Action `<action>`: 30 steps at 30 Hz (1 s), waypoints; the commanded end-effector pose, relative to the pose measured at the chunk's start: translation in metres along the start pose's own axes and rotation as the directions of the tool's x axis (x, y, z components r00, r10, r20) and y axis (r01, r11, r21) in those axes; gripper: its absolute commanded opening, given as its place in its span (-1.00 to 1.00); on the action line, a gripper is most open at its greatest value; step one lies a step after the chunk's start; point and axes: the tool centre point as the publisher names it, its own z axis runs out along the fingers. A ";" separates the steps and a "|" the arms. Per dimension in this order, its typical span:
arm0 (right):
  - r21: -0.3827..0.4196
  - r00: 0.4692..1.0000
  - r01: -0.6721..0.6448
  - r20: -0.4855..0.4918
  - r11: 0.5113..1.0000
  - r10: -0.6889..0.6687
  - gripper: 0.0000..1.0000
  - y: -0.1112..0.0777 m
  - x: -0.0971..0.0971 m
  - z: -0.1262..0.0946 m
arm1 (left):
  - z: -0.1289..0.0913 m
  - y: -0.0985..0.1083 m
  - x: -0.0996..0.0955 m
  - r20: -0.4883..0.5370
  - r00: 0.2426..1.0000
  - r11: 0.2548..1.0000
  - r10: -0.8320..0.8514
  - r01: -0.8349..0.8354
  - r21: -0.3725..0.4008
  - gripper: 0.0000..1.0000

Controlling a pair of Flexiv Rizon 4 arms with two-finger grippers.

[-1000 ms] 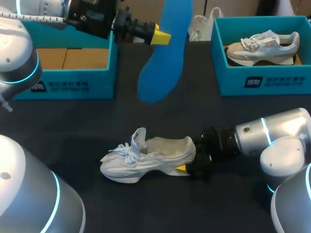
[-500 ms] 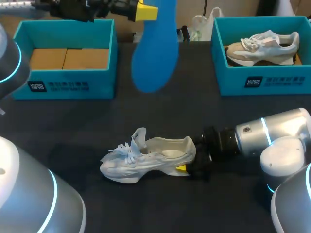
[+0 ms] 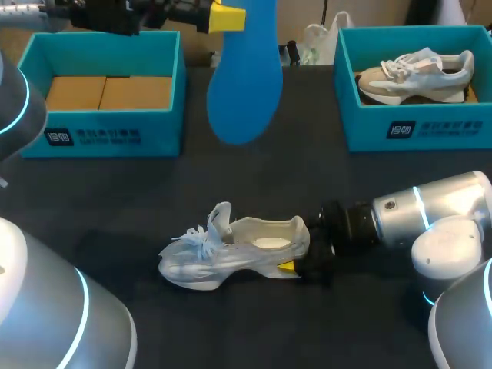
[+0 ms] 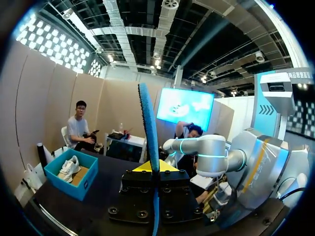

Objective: Take the shoe out of the shoebox, open the shoe tongue, remove and reinsert the insole, then place the shoe into the shoebox

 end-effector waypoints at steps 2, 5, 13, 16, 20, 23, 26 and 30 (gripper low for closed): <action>0.004 1.000 -0.001 0.002 1.000 0.001 -1.00 0.001 0.001 0.001 | -0.015 0.001 0.037 -0.007 0.999 0.997 -0.052 0.052 0.060 -1.00; 0.004 1.000 -0.001 0.002 1.000 0.001 -1.00 0.001 0.001 0.001 | -0.020 -0.004 0.048 -0.013 0.997 0.995 -0.079 0.079 0.065 -1.00; 0.004 1.000 -0.001 0.002 1.000 0.001 -1.00 0.001 0.001 0.001 | -0.025 -0.014 0.076 0.023 0.999 0.998 -0.040 0.040 0.041 -1.00; 0.004 1.000 -0.001 0.002 1.000 0.001 -1.00 0.001 0.001 0.001 | -0.027 -0.016 0.081 0.021 0.999 0.998 -0.035 0.034 0.049 -1.00; 0.004 1.000 -0.001 0.002 1.000 0.001 -1.00 0.001 0.001 0.001 | -0.028 -0.017 0.083 0.023 0.999 0.998 -0.039 0.037 0.046 -1.00; 0.004 1.000 -0.001 0.002 1.000 0.001 -1.00 0.001 0.001 0.001 | -0.028 -0.018 0.085 0.018 0.999 0.998 -0.043 0.042 0.049 -1.00; 0.004 1.000 -0.001 0.002 1.000 0.001 -1.00 0.001 0.001 0.001 | -0.028 -0.018 0.085 0.017 0.999 0.997 -0.046 0.045 0.060 -1.00; 0.004 1.000 -0.001 0.002 1.000 0.001 -1.00 0.001 0.001 0.001 | -0.027 -0.021 0.087 0.006 0.998 0.995 -0.059 0.058 0.081 -1.00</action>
